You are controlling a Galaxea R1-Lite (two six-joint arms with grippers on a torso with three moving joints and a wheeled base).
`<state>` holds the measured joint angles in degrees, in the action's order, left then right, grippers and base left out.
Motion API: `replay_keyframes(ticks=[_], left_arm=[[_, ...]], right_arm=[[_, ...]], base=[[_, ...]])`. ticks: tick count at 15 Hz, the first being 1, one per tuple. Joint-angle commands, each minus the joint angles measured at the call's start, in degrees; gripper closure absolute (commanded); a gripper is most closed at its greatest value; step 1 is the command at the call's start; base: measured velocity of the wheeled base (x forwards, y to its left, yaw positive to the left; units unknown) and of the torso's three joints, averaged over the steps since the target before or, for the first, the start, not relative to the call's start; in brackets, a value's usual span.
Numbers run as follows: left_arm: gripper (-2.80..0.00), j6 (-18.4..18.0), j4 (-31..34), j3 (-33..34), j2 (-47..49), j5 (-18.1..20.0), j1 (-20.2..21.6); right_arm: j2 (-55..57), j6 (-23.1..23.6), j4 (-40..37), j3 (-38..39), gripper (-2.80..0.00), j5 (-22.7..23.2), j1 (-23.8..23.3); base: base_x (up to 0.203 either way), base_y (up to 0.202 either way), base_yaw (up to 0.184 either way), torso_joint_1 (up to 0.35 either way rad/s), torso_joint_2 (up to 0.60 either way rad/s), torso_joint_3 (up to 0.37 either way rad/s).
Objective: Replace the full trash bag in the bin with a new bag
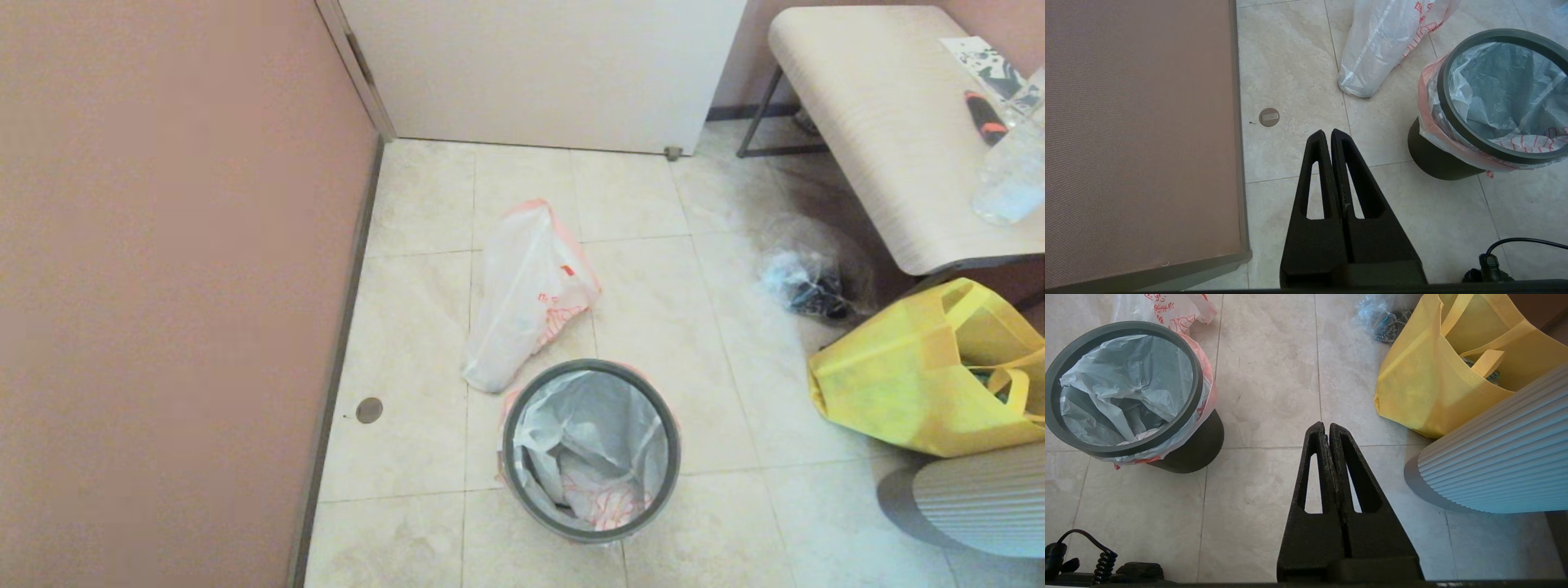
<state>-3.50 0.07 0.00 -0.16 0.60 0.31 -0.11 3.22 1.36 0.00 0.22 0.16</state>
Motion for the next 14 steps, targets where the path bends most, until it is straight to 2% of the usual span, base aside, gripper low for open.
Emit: replay_keyframes(ticks=[1,9,14], left_arm=[[0.00,0.0,0.0,0.0,0.1,0.0,0.0],[0.00,0.0,0.0,0.0,0.1,0.0,0.0],[0.00,0.0,0.0,0.0,0.1,0.0,0.0]], right_arm=[[0.1,0.0,-0.1,0.4,0.00,0.1,0.0],[0.1,0.3,0.0,0.5,0.00,0.0,0.1],[0.1,-1.4,0.0,0.5,0.00,-0.2,0.1]], base=[[0.000,0.000,0.000,0.000,0.00,0.000],[0.000,0.000,0.000,0.000,0.00,0.000],[0.000,0.000,0.000,0.000,0.00,0.000]])
